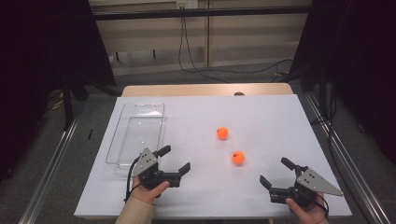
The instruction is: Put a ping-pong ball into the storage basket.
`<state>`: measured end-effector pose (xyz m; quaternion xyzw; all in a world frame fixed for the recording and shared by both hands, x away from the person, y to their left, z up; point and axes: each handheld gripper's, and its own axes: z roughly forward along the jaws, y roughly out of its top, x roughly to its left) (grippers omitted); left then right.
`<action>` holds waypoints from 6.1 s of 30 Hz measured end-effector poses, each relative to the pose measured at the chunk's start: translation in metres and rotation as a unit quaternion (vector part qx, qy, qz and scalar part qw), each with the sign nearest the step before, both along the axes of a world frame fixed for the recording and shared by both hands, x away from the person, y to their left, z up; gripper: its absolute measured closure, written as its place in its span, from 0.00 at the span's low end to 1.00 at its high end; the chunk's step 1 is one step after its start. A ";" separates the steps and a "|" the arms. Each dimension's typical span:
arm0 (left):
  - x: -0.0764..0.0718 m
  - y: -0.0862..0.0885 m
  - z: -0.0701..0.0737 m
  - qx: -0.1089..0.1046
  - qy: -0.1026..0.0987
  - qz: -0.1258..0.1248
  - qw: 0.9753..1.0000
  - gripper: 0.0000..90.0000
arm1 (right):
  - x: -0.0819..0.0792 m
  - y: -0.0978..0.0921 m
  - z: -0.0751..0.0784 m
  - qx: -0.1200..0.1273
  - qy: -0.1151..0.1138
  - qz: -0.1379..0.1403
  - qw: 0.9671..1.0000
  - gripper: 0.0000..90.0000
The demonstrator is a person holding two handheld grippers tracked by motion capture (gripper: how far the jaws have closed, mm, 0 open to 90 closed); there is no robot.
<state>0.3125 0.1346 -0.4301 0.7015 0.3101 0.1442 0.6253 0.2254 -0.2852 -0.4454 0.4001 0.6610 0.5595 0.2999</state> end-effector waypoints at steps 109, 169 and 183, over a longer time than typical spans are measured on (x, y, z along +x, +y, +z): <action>0.019 -0.062 -0.002 0.038 0.006 -0.052 0.998 0.03 | 0.005 -0.005 0.001 0.014 0.001 0.002 1.000 0.01; 0.027 -0.100 -0.006 0.067 0.020 -0.081 0.994 0.03 | 0.009 -0.003 0.002 0.009 -0.001 0.006 1.000 0.01; 0.029 -0.110 -0.008 0.072 0.024 -0.087 0.993 0.03 | 0.009 -0.002 0.002 0.009 0.000 0.008 1.000 0.01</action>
